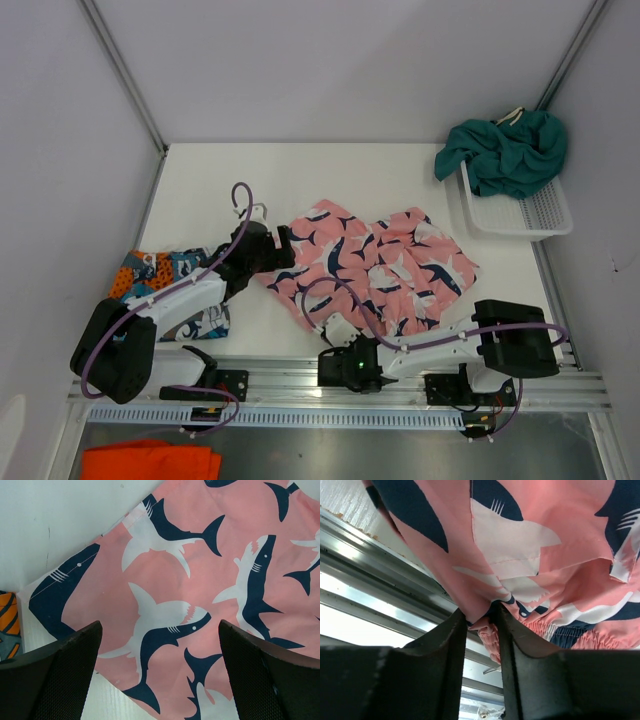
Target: Fold and stack the shorts
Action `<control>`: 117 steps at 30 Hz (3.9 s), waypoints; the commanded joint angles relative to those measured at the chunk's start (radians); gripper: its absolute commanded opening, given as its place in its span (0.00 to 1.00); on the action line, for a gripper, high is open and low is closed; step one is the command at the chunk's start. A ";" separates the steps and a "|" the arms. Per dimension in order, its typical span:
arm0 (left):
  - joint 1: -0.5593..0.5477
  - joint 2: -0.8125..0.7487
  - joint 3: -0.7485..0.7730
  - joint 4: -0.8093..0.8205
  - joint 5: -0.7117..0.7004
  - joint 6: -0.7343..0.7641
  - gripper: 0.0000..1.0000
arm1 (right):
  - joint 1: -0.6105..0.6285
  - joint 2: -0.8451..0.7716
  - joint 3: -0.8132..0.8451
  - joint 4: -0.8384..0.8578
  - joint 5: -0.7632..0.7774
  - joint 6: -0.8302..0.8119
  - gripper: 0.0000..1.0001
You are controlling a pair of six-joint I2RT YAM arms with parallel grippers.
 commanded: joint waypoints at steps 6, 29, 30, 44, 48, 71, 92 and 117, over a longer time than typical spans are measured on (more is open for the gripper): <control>-0.002 0.017 0.045 0.012 0.007 0.022 0.99 | -0.002 0.037 0.019 -0.002 -0.003 -0.034 0.01; 0.073 -0.168 0.047 -0.175 0.146 -0.148 0.99 | -0.287 -0.571 -0.064 -0.195 -0.099 0.210 0.00; 0.079 -0.178 0.043 -0.186 0.152 -0.156 0.99 | -0.294 -0.565 -0.062 -0.201 -0.099 0.216 0.00; 0.185 -0.353 -0.093 -0.298 0.280 -0.349 0.99 | -0.399 -0.562 -0.073 -0.146 -0.150 0.156 0.00; 0.206 -0.390 -0.189 -0.272 0.313 -0.404 0.98 | -0.409 -0.572 -0.074 -0.142 -0.155 0.145 0.00; 0.271 -0.144 -0.305 0.086 0.300 -0.579 0.52 | -0.429 -0.586 -0.074 -0.128 -0.181 0.119 0.00; 0.393 -0.150 0.272 -0.439 0.220 -0.357 0.00 | -0.099 -0.585 0.146 -0.109 -0.182 -0.005 0.00; 0.603 -0.234 0.941 -0.277 0.384 -0.544 0.00 | -1.212 -0.330 0.952 0.253 -0.970 -0.329 0.00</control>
